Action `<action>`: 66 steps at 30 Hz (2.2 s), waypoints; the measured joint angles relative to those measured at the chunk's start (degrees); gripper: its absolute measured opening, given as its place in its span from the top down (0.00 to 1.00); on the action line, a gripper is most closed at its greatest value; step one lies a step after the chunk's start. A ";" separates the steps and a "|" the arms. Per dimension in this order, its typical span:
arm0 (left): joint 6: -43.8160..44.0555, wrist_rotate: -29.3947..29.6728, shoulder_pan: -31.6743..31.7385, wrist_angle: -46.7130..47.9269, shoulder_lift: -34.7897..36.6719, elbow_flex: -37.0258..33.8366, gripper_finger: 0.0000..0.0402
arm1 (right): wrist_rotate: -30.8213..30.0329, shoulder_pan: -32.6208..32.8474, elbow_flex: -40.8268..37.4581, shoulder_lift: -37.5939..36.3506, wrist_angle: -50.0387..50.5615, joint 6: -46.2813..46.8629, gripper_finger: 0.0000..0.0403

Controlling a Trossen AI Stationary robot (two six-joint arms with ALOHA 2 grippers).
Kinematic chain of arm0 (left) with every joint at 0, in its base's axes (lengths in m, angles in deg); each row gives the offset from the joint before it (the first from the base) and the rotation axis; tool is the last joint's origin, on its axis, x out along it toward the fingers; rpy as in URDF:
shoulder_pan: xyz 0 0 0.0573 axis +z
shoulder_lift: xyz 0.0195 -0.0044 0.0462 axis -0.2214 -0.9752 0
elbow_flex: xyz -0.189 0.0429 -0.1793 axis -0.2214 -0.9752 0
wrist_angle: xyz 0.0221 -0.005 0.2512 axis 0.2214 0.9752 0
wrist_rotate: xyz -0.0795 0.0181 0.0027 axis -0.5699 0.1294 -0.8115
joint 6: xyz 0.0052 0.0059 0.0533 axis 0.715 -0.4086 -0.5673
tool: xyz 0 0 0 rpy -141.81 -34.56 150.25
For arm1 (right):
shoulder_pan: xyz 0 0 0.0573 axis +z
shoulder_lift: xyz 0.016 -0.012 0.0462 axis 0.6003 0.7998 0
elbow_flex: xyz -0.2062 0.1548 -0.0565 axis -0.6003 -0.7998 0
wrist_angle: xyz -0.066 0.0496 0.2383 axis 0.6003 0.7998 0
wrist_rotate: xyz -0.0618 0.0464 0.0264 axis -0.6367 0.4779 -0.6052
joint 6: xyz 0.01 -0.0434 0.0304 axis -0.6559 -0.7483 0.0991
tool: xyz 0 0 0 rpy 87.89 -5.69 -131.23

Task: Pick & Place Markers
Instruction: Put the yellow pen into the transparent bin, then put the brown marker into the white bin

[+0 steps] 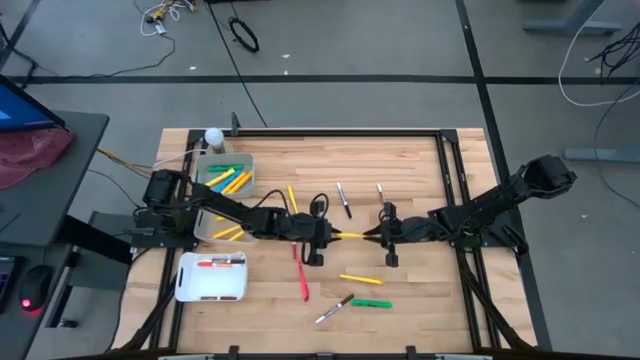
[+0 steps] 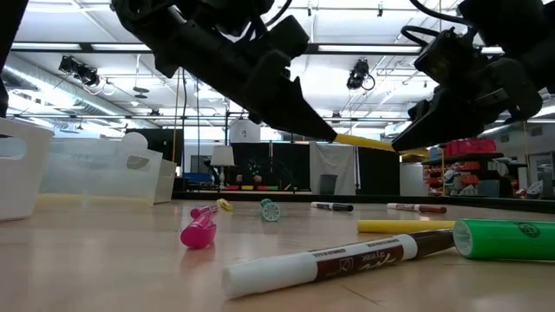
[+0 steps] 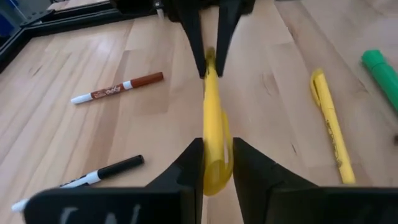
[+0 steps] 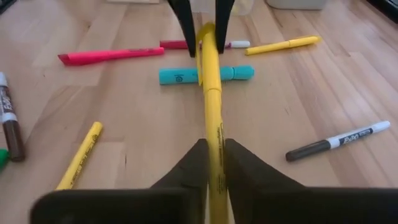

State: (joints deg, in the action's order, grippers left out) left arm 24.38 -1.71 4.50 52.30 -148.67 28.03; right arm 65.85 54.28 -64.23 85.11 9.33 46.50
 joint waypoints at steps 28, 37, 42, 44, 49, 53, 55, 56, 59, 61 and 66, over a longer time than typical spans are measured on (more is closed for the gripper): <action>54.72 7.93 -22.60 108.52 33.98 15.13 0.84 | 0.00 0.24 0.00 -7.17 -5.28 -3.33 0.70; 54.95 6.56 -16.99 106.13 35.17 -2.65 0.84 | -0.03 0.24 0.00 -7.17 -5.30 -3.30 0.72; 47.67 7.08 -13.88 94.54 35.26 -9.88 0.82 | -0.08 0.22 0.00 -7.17 -5.51 -3.34 0.72; 45.07 6.84 -12.31 90.43 35.28 -11.70 0.82 | -0.09 0.22 0.00 -7.14 -5.51 -3.34 0.72; 40.27 6.99 -8.75 85.98 35.25 -14.02 0.81 | -0.09 0.22 0.00 -7.14 -5.60 -2.99 0.72; 37.36 8.14 -6.61 85.35 35.14 -14.58 0.79 | -0.07 0.22 0.00 -7.14 -5.75 -2.97 0.72; 36.46 8.79 -5.68 85.44 35.14 -14.60 0.74 | -0.07 0.22 0.00 -7.14 -5.75 -2.97 0.72; 36.28 8.99 -5.21 85.44 35.14 -14.60 0.72 | -0.07 0.22 0.00 -7.14 -5.75 -2.97 0.72; 36.26 9.10 -3.70 85.58 35.13 -14.60 0.62 | -0.07 0.22 0.00 -7.14 -5.75 -2.97 0.72; 36.26 9.58 -2.81 86.57 35.13 -14.60 0.56 | -0.07 0.22 0.00 -7.14 -5.75 -2.97 0.72; 37.11 10.59 -1.97 89.37 35.14 -12.69 0.49 | -0.07 0.22 0.00 -7.14 -5.75 -1.77 0.72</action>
State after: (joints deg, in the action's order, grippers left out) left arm 61.50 8.88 2.53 141.67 -113.53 15.33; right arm 65.79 54.50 -64.23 77.96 3.58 44.73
